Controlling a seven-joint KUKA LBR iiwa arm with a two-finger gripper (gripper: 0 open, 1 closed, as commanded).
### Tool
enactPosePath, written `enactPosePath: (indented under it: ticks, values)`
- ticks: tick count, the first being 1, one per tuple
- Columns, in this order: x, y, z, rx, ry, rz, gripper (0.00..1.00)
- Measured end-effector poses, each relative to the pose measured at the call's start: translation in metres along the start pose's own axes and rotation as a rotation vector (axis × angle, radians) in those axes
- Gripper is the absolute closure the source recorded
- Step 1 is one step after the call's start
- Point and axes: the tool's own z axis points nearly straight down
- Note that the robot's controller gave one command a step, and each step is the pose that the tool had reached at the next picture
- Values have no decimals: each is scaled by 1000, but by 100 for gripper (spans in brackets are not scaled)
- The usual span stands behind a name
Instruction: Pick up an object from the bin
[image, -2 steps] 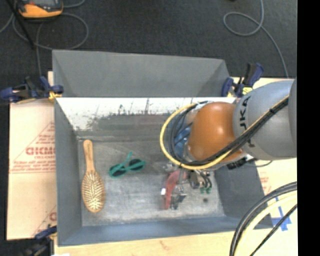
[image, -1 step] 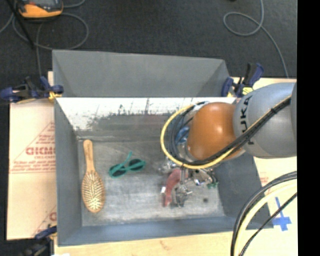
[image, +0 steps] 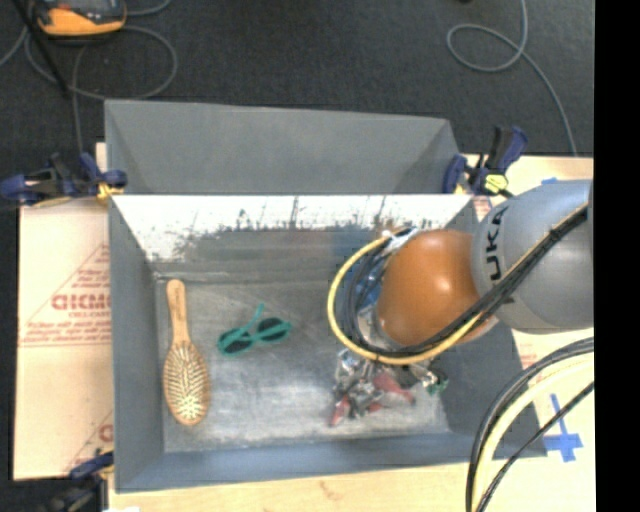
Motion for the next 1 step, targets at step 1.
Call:
enactPosePath:
  ticks: [1]
  values:
    - [0,0,0,0,0,0,100]
